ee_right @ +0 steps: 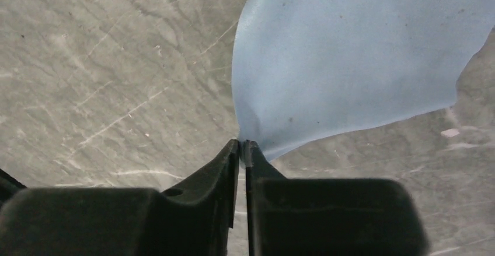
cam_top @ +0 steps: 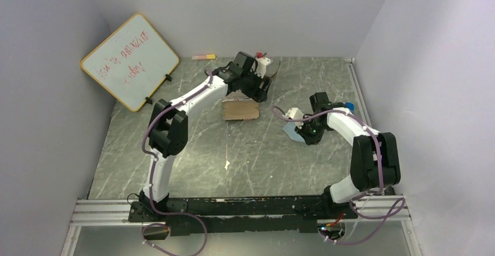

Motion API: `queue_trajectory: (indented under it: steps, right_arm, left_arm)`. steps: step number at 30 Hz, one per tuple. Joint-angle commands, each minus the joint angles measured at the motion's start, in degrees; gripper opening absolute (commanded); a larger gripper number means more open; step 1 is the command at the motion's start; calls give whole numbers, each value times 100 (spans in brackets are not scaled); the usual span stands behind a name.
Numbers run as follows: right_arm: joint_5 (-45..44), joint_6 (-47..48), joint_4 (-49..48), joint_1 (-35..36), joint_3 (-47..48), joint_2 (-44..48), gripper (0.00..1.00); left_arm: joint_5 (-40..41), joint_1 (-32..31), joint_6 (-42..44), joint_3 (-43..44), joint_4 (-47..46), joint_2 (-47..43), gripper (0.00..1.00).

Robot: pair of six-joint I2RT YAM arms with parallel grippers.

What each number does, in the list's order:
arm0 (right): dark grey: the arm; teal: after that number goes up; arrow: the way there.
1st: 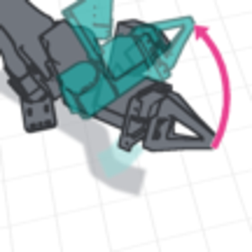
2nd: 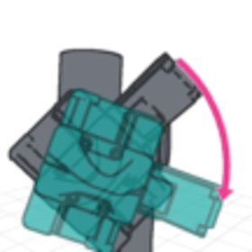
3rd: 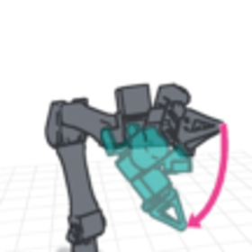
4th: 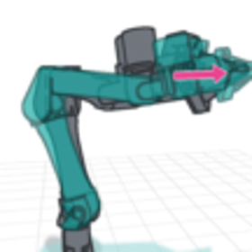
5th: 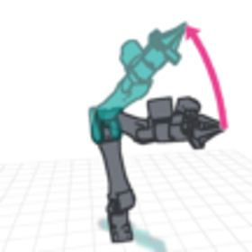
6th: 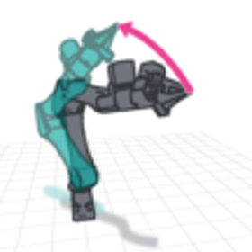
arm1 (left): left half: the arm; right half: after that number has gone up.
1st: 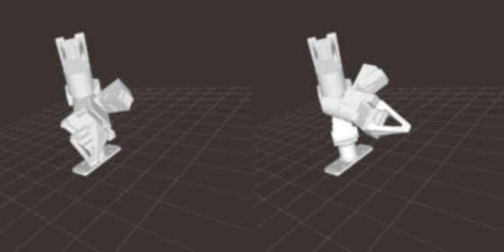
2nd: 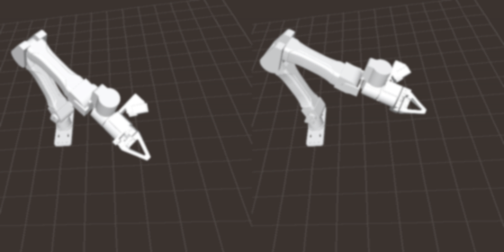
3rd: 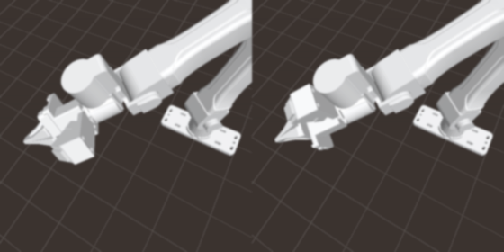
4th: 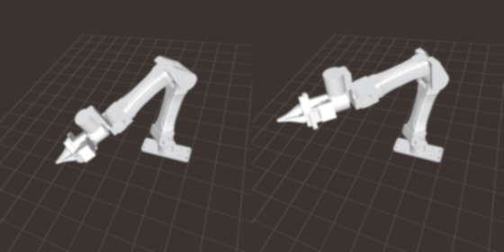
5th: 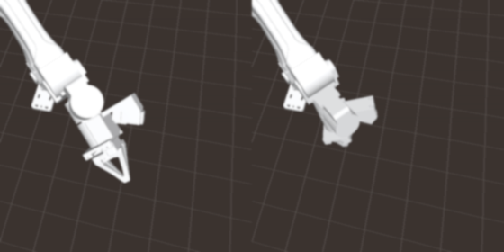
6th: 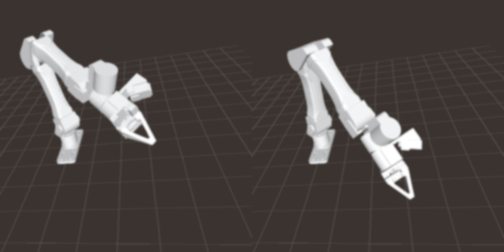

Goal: Organize the sunglasses
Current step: Adjust the glasses cleaning cloth at the center of the board.

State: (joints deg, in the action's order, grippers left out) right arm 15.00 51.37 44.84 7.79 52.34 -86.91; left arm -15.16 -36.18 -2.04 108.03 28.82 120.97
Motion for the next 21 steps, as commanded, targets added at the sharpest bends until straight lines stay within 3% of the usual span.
queue_trajectory:
  steps: [1,4,7,11,14,21]
  right_arm:
    - [-194,470,157,-56,-105,406,24]
    - [-106,731,259,-342,95,589,45]
    - [682,918,839,-812,819,487,59]
    - [1492,377,849,-1331,1483,116,64]
    - [1884,-368,454,-1597,1568,-95,64]
    - [2497,-1759,-411,-2293,1372,107,64]
  left_arm:
    - [28,-259,340,263,23,48,74]
    - [42,-373,336,345,14,155,75]
    - [152,-526,414,768,139,469,77]
    - [61,-701,474,1701,385,1141,83]
    - [-186,-805,501,2358,433,1677,94]
    - [-823,-1053,426,2211,-279,2039,97]
